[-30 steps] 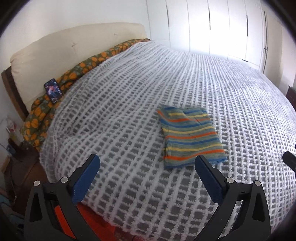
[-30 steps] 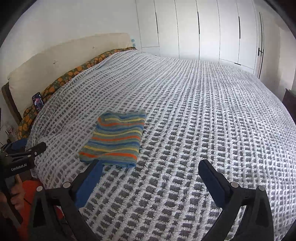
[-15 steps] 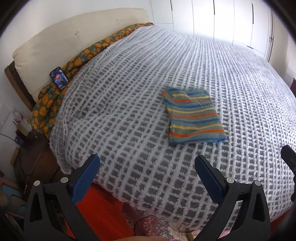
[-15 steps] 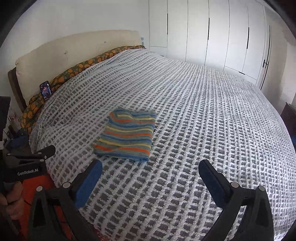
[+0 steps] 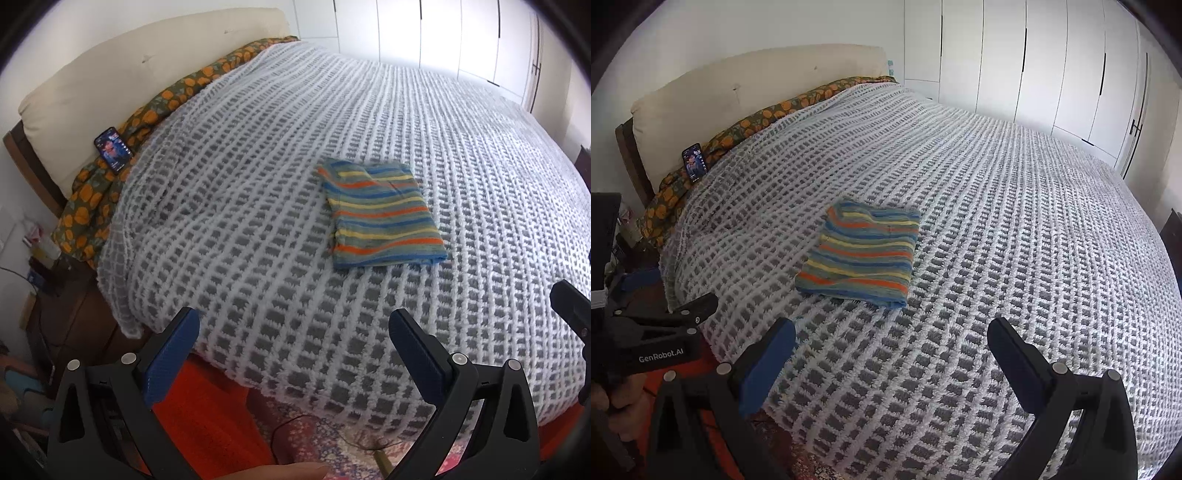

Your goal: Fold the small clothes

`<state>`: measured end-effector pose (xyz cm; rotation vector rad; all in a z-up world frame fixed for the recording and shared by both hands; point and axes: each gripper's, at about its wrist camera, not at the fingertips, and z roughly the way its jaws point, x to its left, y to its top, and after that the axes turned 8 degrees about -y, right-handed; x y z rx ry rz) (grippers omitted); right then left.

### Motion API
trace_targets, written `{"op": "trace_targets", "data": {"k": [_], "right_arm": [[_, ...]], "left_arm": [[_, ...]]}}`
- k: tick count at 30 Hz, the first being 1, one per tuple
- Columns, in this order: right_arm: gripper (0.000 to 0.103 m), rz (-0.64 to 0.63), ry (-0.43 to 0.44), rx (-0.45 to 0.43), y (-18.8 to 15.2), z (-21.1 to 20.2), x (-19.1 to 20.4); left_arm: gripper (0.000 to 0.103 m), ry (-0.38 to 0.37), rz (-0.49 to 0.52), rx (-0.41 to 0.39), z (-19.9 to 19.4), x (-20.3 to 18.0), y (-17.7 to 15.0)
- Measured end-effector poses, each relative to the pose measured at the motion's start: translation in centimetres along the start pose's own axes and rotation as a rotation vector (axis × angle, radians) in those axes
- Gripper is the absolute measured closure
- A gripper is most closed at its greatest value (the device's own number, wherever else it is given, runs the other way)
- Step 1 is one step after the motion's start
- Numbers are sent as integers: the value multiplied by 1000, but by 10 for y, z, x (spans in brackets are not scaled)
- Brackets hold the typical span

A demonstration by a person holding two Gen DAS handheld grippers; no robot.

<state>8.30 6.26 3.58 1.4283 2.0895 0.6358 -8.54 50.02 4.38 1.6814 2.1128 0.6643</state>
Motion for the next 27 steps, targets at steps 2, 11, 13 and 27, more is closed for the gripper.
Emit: {"op": "trace_targets", "data": {"k": [2,11,13,27], "right_arm": [[0,-14,10,9,1,-3,3],[0,-63,19,14,4,-11,14],[0,-59,17,13,5,-11,14],[0,-43,2,-1,9,-21,9]], "left_arm": [[1,-7,-4,-1,-13,-1,-1],[1,4,15,-26,-20,-68,3],[1,3,15,-29,-31,-79,5],[1,1,14,-35,-30,-127,10]]}}
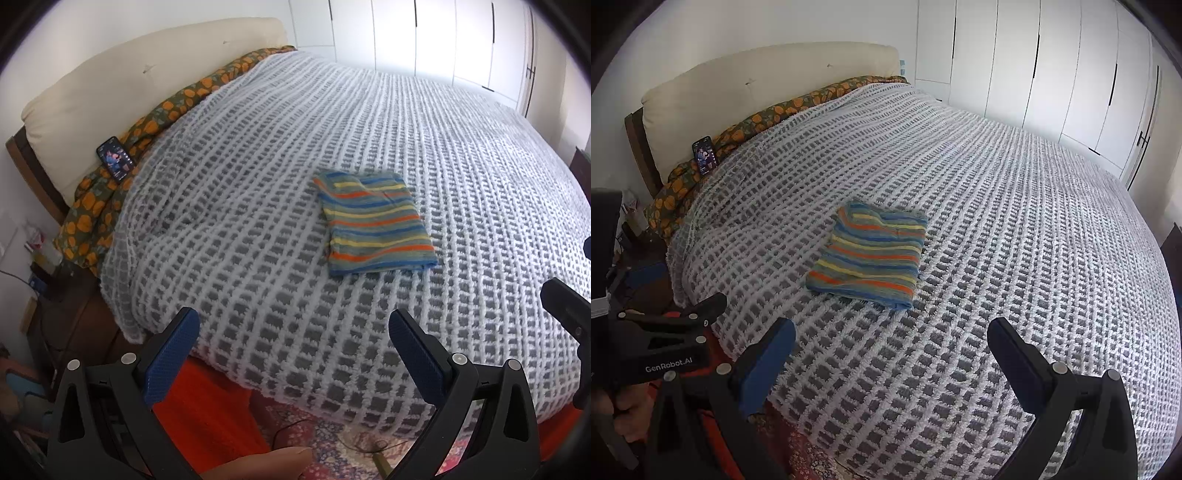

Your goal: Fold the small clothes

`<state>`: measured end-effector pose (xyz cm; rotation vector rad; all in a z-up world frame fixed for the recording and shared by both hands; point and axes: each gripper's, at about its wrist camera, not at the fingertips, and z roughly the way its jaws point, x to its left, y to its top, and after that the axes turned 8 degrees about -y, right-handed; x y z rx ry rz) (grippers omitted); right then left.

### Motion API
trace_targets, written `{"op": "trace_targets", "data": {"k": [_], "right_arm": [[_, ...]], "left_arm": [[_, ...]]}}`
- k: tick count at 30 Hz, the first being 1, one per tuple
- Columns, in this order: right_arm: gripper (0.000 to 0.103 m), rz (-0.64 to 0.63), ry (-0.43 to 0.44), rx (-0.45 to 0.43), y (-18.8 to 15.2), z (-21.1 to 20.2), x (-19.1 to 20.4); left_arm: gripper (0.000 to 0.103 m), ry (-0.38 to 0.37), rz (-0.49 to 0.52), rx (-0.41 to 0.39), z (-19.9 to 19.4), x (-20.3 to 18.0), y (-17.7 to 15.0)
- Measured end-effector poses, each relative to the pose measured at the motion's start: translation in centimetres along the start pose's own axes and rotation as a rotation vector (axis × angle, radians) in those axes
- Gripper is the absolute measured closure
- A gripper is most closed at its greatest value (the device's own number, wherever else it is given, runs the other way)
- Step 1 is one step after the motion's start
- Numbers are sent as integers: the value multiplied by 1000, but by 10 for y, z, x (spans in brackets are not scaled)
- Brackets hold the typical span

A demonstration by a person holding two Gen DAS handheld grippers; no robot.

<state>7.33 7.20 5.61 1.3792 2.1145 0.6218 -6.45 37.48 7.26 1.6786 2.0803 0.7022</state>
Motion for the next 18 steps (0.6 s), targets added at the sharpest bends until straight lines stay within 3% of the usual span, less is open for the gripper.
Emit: {"op": "trace_targets", "data": {"k": [18], "right_arm": [[0,-4,5,19,-2,6,1]], "left_arm": [[1,-20,-13,33,-1,-34,-4]]}}
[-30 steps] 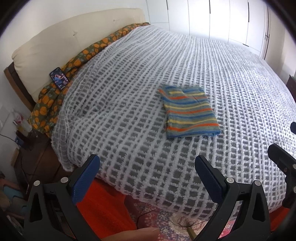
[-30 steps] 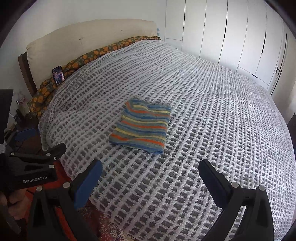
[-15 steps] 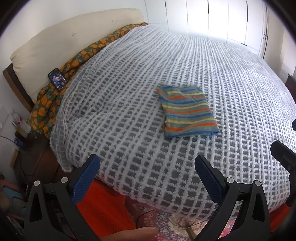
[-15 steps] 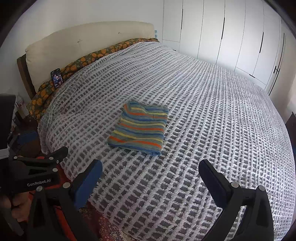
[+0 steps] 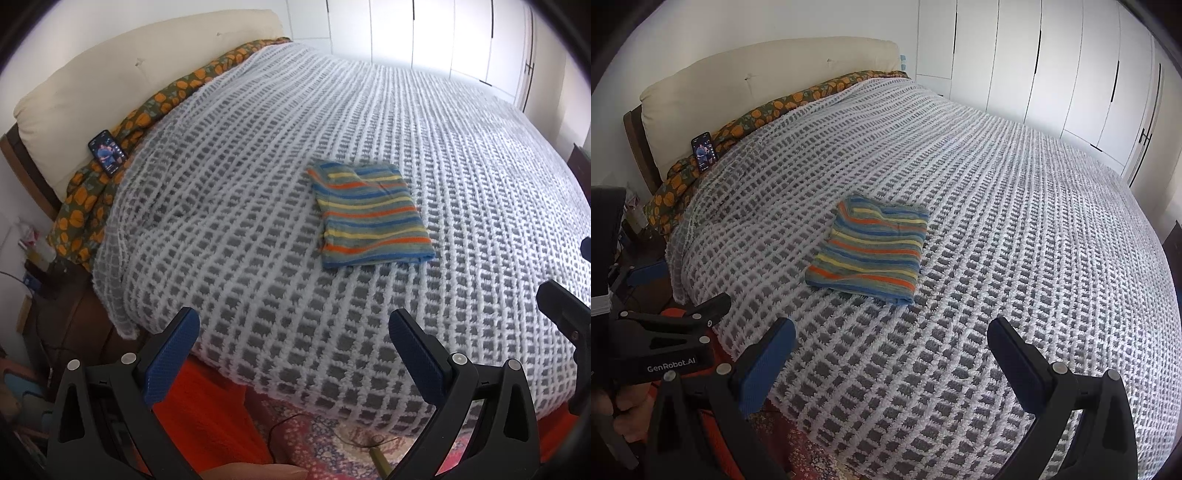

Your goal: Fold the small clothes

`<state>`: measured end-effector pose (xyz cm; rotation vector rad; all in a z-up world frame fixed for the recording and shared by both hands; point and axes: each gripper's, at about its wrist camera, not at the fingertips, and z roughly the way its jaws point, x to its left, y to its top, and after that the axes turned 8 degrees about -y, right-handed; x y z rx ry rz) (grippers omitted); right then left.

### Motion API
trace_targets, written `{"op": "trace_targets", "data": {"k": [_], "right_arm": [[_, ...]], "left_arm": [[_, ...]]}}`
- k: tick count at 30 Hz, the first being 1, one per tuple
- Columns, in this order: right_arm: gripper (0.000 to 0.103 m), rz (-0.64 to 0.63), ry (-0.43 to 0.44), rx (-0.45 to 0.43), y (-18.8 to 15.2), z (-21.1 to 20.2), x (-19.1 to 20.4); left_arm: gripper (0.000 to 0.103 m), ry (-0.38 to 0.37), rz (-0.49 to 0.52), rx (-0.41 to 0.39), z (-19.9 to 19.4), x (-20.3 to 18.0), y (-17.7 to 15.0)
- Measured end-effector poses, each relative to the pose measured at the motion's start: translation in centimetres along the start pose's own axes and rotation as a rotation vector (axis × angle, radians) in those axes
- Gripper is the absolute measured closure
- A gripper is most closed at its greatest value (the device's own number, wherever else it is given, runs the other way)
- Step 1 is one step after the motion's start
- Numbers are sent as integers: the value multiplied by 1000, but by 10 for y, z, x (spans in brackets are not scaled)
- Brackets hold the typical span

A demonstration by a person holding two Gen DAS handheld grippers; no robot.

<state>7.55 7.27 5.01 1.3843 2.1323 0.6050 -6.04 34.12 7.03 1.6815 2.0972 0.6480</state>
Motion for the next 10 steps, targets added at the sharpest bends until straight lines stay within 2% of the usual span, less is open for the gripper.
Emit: {"op": "trace_targets", "data": {"k": [10], "right_arm": [[0,-7,11,9,-2,5,4]], "left_arm": [[1,-7,-4,-28,-5,-4,-1]]}}
